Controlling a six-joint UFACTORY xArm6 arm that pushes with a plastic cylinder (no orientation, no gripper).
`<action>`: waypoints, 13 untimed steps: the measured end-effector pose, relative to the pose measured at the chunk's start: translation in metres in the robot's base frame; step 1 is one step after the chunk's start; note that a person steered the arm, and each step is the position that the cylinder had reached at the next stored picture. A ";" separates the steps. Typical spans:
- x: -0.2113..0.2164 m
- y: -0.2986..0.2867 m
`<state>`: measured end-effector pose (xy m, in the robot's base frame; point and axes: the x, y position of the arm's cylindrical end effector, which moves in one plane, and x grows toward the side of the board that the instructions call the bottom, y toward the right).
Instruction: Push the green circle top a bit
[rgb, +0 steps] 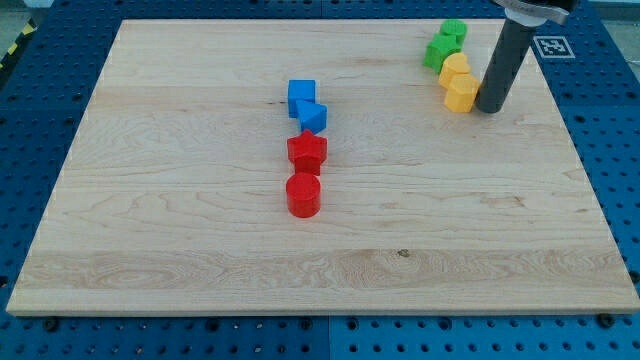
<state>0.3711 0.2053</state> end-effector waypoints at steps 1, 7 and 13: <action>0.000 0.000; -0.042 0.043; -0.117 0.000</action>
<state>0.2540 0.2053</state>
